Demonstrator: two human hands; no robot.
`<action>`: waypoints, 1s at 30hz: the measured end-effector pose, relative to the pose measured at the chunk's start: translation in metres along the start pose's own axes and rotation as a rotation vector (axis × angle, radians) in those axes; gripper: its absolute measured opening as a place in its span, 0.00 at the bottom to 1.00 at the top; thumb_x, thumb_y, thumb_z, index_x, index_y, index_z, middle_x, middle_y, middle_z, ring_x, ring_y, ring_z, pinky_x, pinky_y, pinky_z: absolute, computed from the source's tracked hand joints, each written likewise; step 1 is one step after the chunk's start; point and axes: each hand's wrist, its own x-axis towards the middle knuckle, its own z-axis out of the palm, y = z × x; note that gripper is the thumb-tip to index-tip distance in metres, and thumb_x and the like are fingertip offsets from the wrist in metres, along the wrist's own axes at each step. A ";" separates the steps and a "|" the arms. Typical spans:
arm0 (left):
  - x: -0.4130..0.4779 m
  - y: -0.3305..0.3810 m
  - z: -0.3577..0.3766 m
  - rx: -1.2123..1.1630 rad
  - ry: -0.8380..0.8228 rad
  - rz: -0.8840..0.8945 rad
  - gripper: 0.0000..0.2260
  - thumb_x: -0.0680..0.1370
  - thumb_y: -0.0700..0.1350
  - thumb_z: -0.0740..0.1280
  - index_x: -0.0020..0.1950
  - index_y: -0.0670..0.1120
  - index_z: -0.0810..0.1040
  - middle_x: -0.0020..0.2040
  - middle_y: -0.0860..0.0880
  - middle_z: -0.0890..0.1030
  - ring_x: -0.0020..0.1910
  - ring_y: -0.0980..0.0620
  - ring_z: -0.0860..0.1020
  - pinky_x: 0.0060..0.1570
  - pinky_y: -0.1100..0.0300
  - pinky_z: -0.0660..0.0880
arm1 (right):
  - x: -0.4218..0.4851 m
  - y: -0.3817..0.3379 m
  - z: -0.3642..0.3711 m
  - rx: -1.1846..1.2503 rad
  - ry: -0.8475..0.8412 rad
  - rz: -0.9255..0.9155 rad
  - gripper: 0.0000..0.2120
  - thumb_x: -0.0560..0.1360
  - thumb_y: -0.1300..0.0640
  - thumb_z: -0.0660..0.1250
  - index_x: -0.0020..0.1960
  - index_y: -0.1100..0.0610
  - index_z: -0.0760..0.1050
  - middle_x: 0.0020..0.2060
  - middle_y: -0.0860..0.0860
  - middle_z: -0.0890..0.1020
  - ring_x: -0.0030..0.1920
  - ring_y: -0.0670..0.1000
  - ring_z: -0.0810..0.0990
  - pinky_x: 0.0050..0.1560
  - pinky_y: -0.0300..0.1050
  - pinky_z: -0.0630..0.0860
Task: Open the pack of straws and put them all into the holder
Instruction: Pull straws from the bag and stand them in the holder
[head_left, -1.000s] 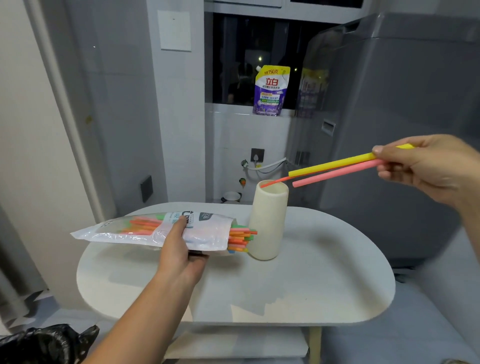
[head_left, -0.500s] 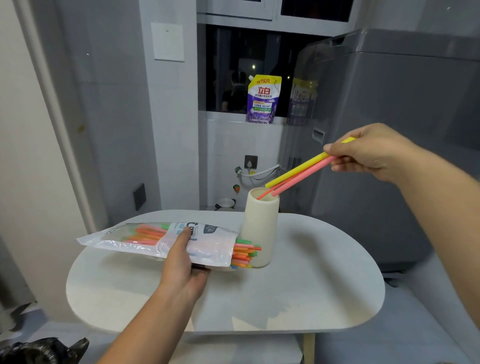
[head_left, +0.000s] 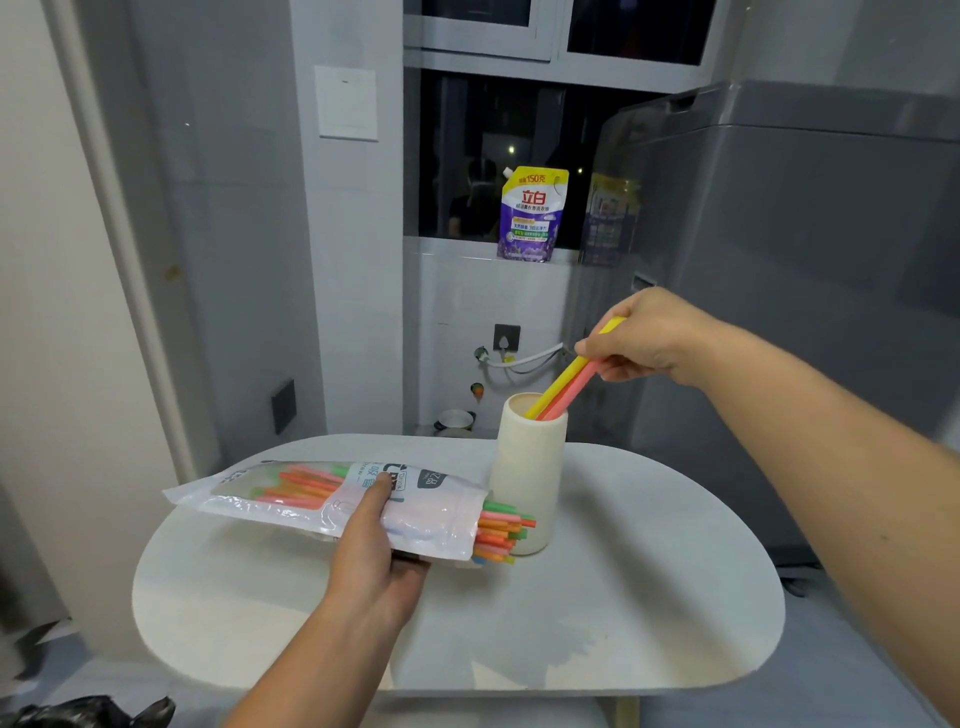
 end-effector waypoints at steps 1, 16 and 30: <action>0.000 0.001 0.000 -0.004 0.006 -0.003 0.14 0.82 0.44 0.68 0.68 0.45 0.78 0.58 0.44 0.85 0.52 0.46 0.84 0.53 0.45 0.80 | 0.002 0.001 0.006 -0.010 -0.006 -0.002 0.16 0.71 0.61 0.77 0.55 0.64 0.77 0.42 0.62 0.86 0.34 0.53 0.86 0.40 0.47 0.85; -0.003 0.022 0.000 -0.057 0.033 0.058 0.16 0.81 0.46 0.69 0.68 0.46 0.79 0.58 0.46 0.87 0.54 0.47 0.86 0.49 0.48 0.82 | -0.090 0.040 0.104 0.470 0.333 -0.162 0.14 0.77 0.44 0.66 0.40 0.54 0.78 0.35 0.49 0.81 0.39 0.53 0.81 0.46 0.53 0.79; -0.012 0.008 0.005 -0.007 -0.035 0.166 0.17 0.81 0.44 0.69 0.70 0.46 0.77 0.62 0.44 0.85 0.60 0.45 0.84 0.65 0.42 0.77 | -0.124 0.054 0.181 1.091 0.061 0.257 0.20 0.83 0.46 0.56 0.45 0.57 0.80 0.37 0.53 0.87 0.43 0.53 0.85 0.54 0.54 0.80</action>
